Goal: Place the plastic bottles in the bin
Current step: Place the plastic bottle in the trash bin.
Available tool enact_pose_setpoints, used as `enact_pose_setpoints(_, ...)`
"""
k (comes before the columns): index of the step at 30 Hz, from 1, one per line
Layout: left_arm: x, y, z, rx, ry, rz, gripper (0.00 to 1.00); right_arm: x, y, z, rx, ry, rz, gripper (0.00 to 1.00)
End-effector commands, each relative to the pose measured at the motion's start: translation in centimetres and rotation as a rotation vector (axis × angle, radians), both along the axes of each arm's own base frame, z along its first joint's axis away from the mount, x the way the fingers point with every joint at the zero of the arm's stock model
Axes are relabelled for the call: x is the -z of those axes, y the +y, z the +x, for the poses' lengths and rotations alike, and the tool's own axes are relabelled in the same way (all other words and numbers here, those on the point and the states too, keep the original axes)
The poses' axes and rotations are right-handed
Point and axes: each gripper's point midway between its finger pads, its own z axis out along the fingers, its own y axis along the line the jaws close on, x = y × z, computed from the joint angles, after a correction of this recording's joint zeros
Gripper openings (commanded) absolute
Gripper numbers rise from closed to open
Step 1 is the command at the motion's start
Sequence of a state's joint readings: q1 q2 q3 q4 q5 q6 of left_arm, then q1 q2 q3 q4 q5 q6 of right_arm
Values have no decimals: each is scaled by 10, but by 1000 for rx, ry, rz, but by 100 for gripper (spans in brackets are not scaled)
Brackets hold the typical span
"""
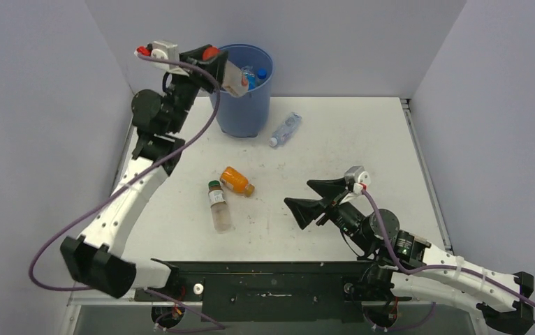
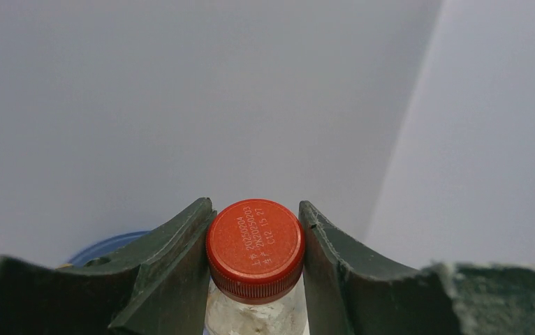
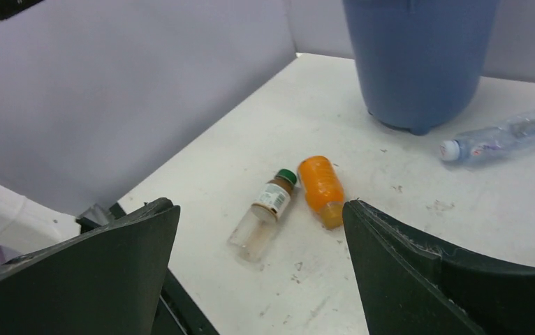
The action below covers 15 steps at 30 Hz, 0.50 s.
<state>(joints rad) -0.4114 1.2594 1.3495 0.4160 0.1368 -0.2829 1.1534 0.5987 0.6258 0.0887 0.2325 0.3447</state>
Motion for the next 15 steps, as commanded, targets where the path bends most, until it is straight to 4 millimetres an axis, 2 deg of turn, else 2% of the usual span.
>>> enact_pose_setpoints(1, -5, 32, 84, -205, -57, -93, 0, 44, -19, 25, 184, 57, -97, 90)
enact_pose_setpoints(6, 7, 31, 154, -315, -126, -46, 0, 75, -29, 41, 316, 122, -88, 90)
enact_pose_setpoints(9, 23, 25, 195, -313, -133, -23, 0, 90, -29, 44, 340, 138, -85, 90)
enact_pose_setpoints(12, 35, 21, 223, -323, -183, -19, 0, 107, -31, 47, 359, 133, -109, 90)
enact_pose_setpoints(15, 46, 12, 235, -314, -283, 4, 0, 122, -36, 47, 377, 150, -103, 90)
